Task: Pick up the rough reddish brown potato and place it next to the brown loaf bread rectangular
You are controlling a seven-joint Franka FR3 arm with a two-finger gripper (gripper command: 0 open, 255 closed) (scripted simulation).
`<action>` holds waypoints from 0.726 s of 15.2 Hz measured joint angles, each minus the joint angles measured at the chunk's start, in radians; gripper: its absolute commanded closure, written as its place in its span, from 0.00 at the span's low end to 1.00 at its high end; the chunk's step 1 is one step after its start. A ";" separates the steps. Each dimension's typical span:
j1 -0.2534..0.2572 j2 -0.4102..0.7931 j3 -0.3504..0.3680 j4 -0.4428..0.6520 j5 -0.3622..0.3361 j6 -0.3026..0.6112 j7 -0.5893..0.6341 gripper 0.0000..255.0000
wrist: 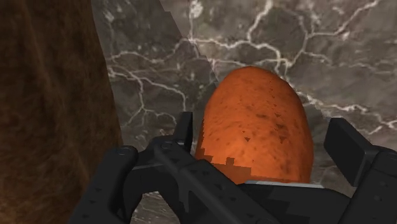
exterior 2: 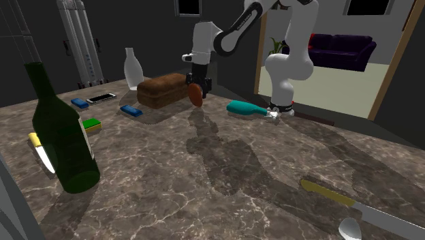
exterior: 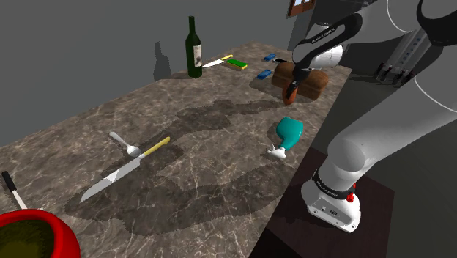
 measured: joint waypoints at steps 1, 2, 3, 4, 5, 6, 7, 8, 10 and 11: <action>0.000 0.000 0.000 0.000 0.000 0.000 0.000 0.00; 0.000 0.000 -0.001 0.000 0.000 0.000 -0.001 0.00; 0.000 0.001 0.000 0.000 0.000 0.000 0.000 0.00; -0.002 -0.013 0.006 0.005 -0.006 -0.019 0.008 0.00; -0.007 -0.033 0.009 0.013 -0.014 -0.047 0.010 0.00; -0.012 -0.060 0.018 0.021 -0.024 -0.080 0.021 0.00; -0.017 -0.085 0.025 0.034 -0.032 -0.117 0.027 0.00; -0.019 -0.098 0.029 0.038 -0.036 -0.134 0.031 0.00; -0.021 -0.106 0.031 0.042 -0.038 -0.146 0.033 0.00; -0.022 -0.107 0.031 0.043 -0.039 -0.148 0.033 0.00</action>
